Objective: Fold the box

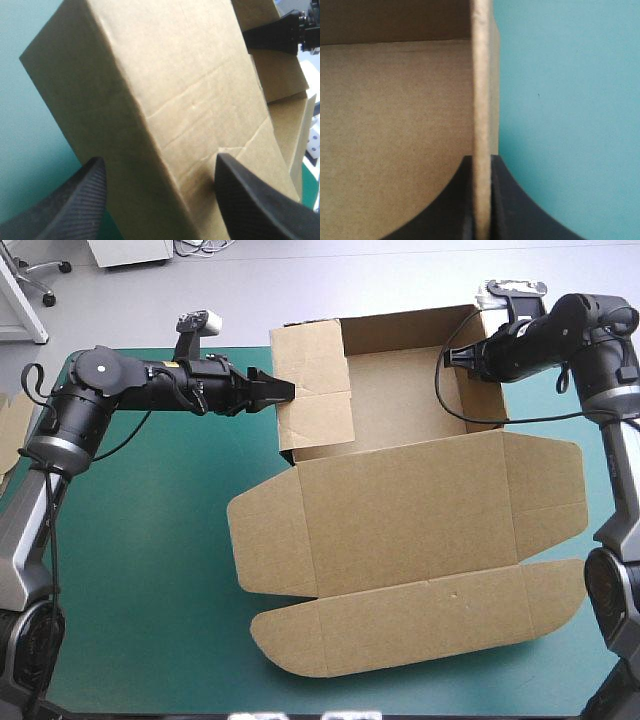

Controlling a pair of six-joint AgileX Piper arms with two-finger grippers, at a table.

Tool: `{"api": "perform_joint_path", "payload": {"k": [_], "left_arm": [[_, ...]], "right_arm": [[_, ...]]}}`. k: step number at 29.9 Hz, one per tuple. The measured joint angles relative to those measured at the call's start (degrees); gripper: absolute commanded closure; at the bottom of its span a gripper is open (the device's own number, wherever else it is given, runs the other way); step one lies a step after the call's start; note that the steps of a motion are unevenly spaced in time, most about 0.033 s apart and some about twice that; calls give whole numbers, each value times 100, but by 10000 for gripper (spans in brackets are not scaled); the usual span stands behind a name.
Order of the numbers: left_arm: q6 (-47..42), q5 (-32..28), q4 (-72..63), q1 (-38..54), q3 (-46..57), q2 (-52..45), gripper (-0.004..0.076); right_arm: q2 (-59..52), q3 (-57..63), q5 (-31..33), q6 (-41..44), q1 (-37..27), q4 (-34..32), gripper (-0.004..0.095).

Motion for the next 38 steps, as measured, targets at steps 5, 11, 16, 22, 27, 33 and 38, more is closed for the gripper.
{"api": "perform_joint_path", "payload": {"k": [5, 11, 16, 22, 27, 33, 38], "left_arm": [[-569, 19, 921, -267, -374, 98, 267], [-1131, 231, 1544, -421, -830, 318, 267], [-1601, 522, 2032, -450, -1329, 564, 273], [-2061, 913, 2802, -639, -2005, 940, 273], [-2278, 1052, 3289, -994, -2273, 1292, 273], [-2535, 1213, 4099, -1271, -2494, 1593, 293], [-2703, 1213, 4406, -1314, -2578, 1755, 327]], "right_arm": [[78, 0, -12, 272, 231, -187, 934], [146, 0, -36, 493, 319, -229, 934], [153, 0, -42, 635, 321, -282, 933], [190, 0, -22, 806, 321, -323, 932], [293, 0, 4, 831, 389, -388, 930], [302, 0, -42, 948, 553, -452, 930], [369, 0, -42, 1022, 553, -431, 930]]}}
